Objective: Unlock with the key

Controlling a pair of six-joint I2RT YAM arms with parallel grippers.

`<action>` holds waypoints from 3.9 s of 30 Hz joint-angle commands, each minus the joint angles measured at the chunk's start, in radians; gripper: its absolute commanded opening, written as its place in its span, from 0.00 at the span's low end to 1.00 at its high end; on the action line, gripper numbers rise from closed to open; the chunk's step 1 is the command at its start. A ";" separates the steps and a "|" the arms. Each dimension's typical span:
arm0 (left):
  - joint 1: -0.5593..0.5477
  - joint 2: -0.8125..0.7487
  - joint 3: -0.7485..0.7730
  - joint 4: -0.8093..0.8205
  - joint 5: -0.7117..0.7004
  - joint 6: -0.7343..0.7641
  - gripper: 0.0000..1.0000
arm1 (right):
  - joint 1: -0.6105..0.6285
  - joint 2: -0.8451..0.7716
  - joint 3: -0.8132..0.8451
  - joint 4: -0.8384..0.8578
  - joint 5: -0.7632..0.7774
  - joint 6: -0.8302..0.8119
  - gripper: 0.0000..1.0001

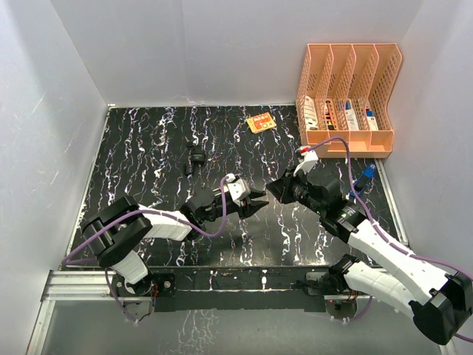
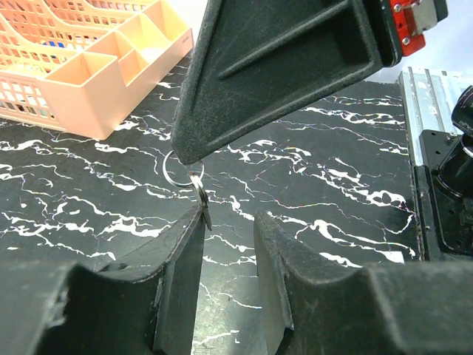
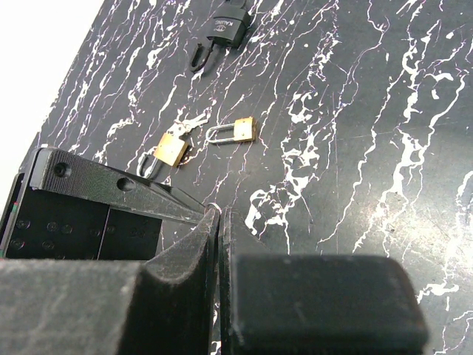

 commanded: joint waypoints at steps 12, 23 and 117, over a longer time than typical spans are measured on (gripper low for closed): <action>-0.005 -0.074 -0.023 0.017 -0.040 0.019 0.28 | 0.005 -0.026 0.002 0.009 0.030 -0.013 0.00; -0.007 -0.072 -0.018 0.008 -0.037 0.021 0.21 | 0.005 -0.025 0.002 0.010 0.027 -0.013 0.00; -0.007 -0.047 0.006 -0.014 -0.034 0.019 0.04 | 0.005 -0.031 0.013 -0.011 0.045 -0.030 0.00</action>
